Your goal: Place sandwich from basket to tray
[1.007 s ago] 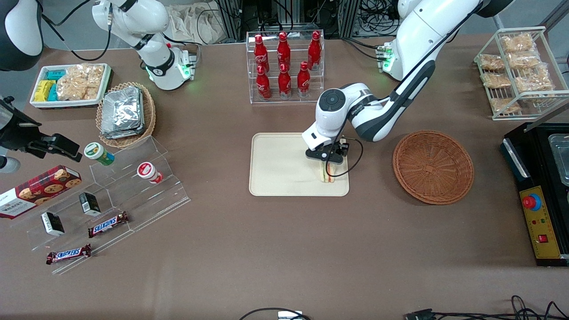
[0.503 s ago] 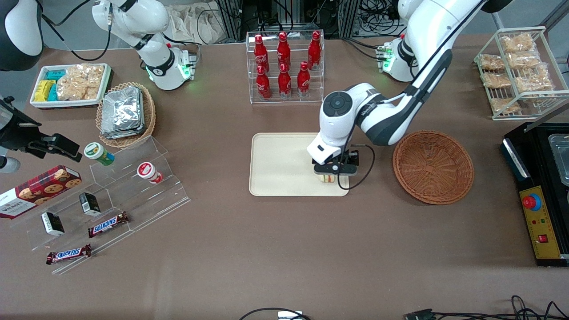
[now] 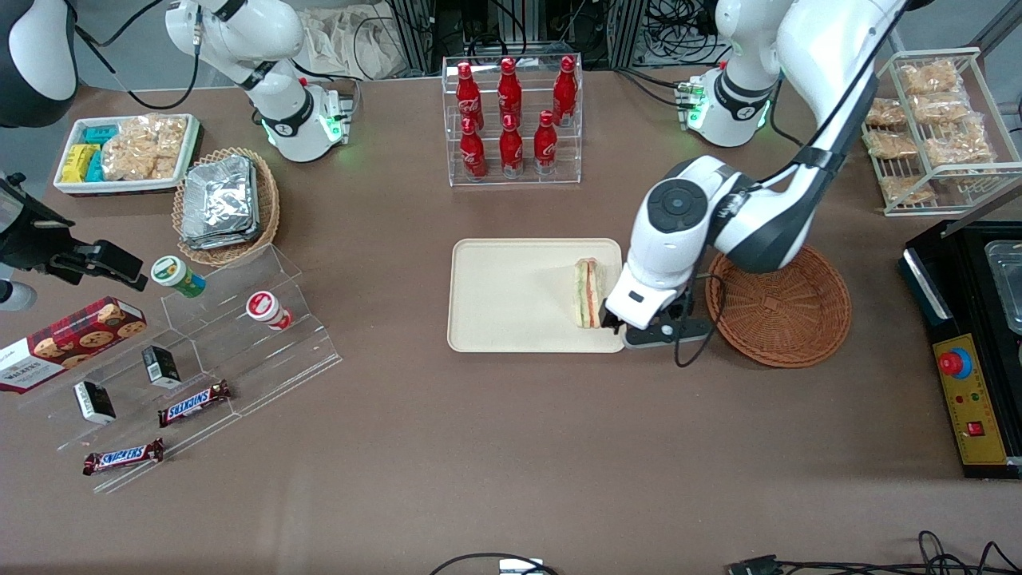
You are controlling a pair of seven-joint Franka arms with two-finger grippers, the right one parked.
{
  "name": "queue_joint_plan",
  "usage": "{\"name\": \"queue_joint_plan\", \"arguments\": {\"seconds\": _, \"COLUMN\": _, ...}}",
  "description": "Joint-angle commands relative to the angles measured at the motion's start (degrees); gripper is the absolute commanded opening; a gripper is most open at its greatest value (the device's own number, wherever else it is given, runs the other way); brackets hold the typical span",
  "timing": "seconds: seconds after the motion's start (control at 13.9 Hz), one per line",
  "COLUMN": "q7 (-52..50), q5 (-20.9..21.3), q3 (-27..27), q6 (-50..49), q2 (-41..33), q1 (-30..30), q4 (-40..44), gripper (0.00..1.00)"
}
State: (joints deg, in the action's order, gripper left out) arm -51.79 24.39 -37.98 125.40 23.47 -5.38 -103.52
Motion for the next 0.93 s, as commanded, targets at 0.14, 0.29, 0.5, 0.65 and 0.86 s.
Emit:
{"name": "queue_joint_plan", "arguments": {"seconds": 0.14, "q7": 0.11, "q5": -3.11, "q3": -0.43, "q6": -2.0, "q2": -2.02, "q1": -2.0, "q4": 1.83, "gripper": 1.0}}
{"name": "queue_joint_plan", "arguments": {"seconds": 0.29, "q7": 0.11, "q5": -3.73, "q3": -0.43, "q6": -2.27, "q2": -2.38, "q1": -2.96, "q4": 2.09, "gripper": 1.0}}
{"name": "queue_joint_plan", "arguments": {"seconds": 0.5, "q7": 0.37, "q5": -4.43, "q3": -0.43, "q6": -2.88, "q2": -2.82, "q1": -4.63, "q4": 3.23, "gripper": 1.0}}
{"name": "queue_joint_plan", "arguments": {"seconds": 0.65, "q7": 6.31, "q5": -8.36, "q3": 0.18, "q6": -4.98, "q2": -4.91, "q1": -4.99, "q4": 4.29, "gripper": 1.0}}
{"name": "queue_joint_plan", "arguments": {"seconds": 0.86, "q7": 17.56, "q5": -16.62, "q3": 7.72, "q6": -9.38, "q2": -10.44, "q1": -3.15, "q4": 4.03, "gripper": 1.0}}
